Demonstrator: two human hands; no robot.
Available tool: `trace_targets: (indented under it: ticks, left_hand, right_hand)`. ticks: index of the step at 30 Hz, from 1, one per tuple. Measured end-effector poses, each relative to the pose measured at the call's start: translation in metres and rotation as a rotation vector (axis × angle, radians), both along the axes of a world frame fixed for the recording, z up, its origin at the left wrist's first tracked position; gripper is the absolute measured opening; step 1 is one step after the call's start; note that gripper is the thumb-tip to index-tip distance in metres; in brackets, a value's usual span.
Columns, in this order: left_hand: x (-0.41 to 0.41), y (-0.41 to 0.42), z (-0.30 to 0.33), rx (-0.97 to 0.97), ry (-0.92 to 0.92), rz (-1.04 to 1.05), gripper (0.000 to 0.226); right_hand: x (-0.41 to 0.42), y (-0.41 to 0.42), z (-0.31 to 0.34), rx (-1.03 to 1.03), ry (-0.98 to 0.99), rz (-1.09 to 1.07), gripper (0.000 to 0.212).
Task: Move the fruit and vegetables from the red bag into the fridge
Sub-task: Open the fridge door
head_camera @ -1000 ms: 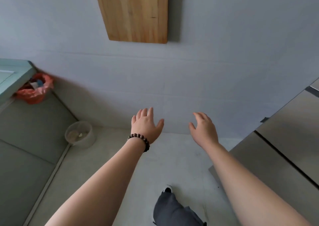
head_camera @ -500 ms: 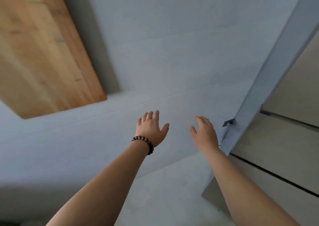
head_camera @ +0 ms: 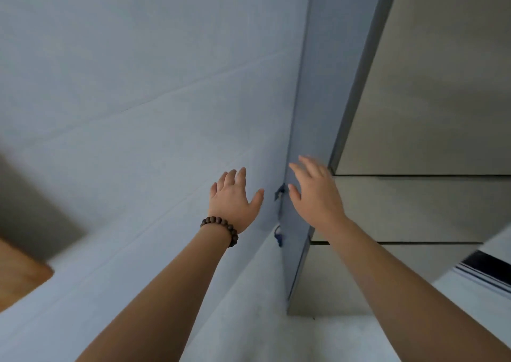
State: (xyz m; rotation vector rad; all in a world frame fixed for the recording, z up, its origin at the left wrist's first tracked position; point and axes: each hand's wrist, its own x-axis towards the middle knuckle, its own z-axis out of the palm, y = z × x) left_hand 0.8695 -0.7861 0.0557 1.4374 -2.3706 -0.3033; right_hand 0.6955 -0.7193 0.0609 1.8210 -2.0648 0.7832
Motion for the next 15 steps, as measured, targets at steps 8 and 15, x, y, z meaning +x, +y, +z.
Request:
trace_targets:
  ticks: [8, 15]
  left_hand:
    - [-0.018, -0.036, 0.023, -0.057, 0.064, -0.197, 0.070]
    - [-0.015, -0.049, 0.022, -0.067, 0.066, -0.291, 0.071]
  right_hand:
    - [-0.039, -0.023, 0.070, 0.356, 0.823, -0.168, 0.056]
    - [-0.043, -0.030, 0.073, 0.765, 1.035, -0.417, 0.038]
